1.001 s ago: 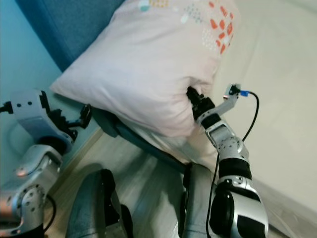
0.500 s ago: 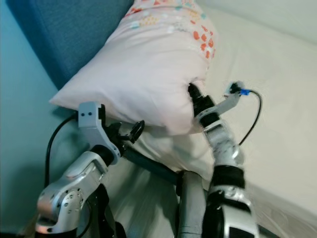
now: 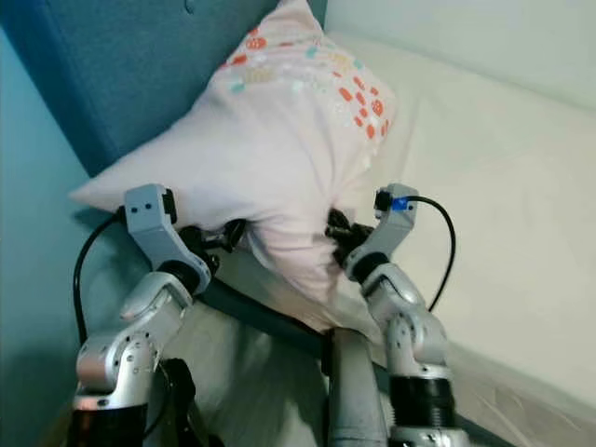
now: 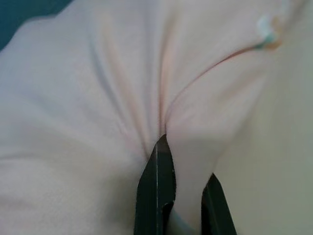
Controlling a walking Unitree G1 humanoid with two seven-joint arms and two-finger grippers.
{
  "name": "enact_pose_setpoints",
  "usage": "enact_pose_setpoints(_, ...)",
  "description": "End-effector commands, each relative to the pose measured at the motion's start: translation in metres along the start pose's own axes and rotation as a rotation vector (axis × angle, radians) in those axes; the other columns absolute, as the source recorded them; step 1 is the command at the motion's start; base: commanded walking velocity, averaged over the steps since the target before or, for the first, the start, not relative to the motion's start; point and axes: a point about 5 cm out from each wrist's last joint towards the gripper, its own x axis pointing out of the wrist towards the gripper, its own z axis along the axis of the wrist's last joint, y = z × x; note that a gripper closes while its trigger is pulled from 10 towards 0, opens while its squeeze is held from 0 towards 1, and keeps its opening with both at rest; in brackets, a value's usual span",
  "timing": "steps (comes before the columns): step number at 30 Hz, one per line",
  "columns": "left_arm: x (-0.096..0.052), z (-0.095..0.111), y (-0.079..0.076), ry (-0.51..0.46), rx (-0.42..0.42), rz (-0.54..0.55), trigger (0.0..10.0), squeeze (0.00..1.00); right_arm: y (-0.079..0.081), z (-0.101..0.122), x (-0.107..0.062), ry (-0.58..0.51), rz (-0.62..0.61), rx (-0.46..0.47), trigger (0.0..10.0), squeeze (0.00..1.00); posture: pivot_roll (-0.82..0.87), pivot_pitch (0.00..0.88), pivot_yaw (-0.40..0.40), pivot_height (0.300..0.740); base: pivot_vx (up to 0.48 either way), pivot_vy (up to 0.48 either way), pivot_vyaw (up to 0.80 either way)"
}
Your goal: Clean up the room
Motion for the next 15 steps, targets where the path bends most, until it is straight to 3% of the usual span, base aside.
enact_pose_setpoints(1,0.001,0.005,0.001,-0.038,0.008,0.008,10.0,0.00,-0.005,0.011,-0.006,-0.033,-0.051,-0.073,0.0,0.00,-0.10,0.159,-0.102,0.495,0.000,0.000,0.00)
enact_pose_setpoints(8,0.002,0.003,-0.004,-0.046,0.004,-0.001,10.0,0.00,0.005,0.039,-0.006,-0.096,-0.108,-0.258,0.0,0.00,-0.10,0.155,-0.110,0.495,0.000,0.000,0.00)
enact_pose_setpoints(15,0.004,0.002,-0.004,-0.053,0.003,0.003,10.0,0.00,0.027,0.024,-0.002,-0.027,-0.061,-0.323,0.0,0.00,-0.09,0.153,-0.115,0.495,0.000,0.000,0.00)
